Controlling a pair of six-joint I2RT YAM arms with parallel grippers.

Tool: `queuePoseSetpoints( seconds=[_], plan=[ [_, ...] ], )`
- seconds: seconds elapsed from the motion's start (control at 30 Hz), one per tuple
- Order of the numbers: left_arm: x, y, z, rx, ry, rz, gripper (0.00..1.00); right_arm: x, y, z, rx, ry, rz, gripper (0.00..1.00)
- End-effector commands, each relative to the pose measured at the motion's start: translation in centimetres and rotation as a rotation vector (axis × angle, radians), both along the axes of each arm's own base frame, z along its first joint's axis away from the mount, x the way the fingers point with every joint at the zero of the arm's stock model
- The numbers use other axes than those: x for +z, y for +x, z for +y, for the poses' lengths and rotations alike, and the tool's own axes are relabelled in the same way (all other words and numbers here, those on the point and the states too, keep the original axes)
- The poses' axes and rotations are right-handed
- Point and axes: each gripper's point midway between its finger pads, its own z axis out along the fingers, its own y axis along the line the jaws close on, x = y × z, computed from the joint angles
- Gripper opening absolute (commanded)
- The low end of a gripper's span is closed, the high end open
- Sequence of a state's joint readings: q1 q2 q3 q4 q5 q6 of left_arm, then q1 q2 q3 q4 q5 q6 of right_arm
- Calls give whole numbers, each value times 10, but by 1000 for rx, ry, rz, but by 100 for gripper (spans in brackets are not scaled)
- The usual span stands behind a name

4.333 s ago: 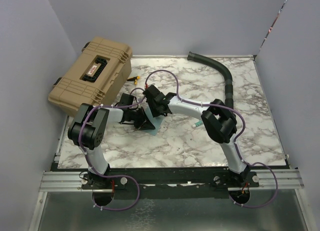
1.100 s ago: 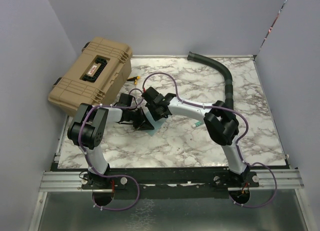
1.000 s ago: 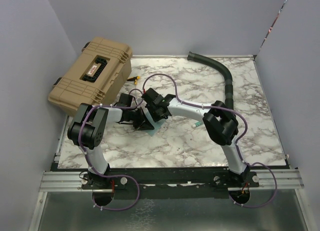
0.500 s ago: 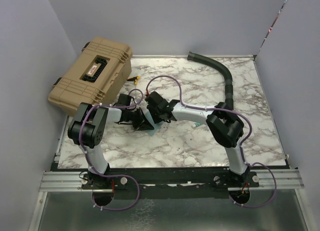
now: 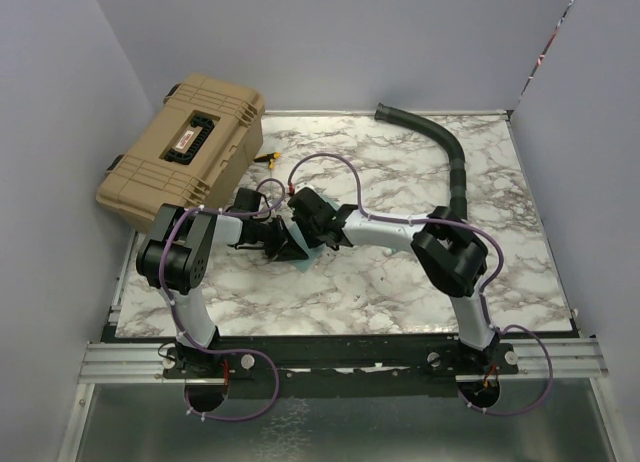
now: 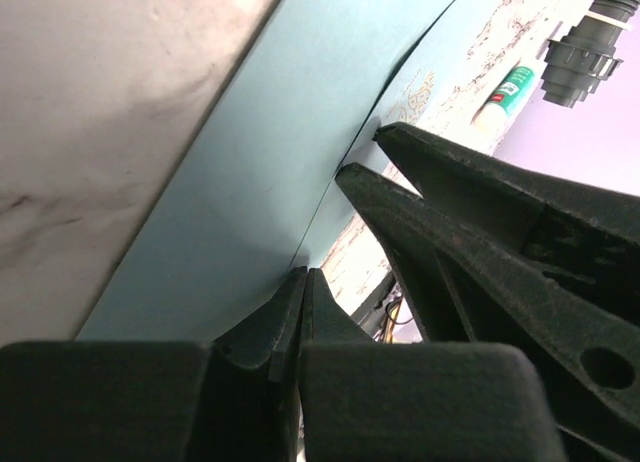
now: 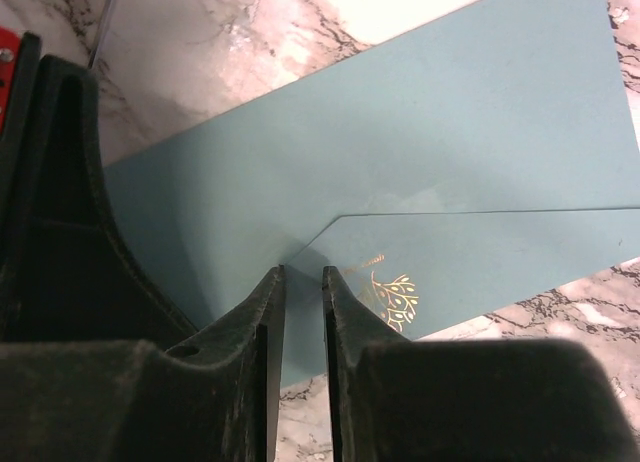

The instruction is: Place the letter into the envelope and seal it

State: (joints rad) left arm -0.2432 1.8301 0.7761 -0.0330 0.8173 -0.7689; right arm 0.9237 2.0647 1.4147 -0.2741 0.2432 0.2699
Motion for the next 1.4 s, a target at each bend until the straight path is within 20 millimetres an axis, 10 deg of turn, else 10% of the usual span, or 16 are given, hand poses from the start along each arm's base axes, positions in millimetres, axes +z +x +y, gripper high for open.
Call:
queuePoseSetpoints(
  seconds=[0.0, 0.57, 0.97, 1.13, 1.37],
  plan=[
    [-47, -33, 27, 6, 177, 114, 0, -29, 8, -30, -96, -122, 21, 20],
    [-48, -35, 28, -5, 183, 113, 0, -31, 30, -53, -231, -115, 50, 16],
    [-42, -28, 25, 5, 169, 100, 0, 20, 70, -87, -357, -30, 0, 16],
    [-6, 4, 12, 16, 104, 2, 4, 61, 79, -100, -400, 47, -1, 18],
    [65, 53, -3, 25, 32, -198, 47, 86, 68, -129, -515, 138, 30, 28]
  ],
)
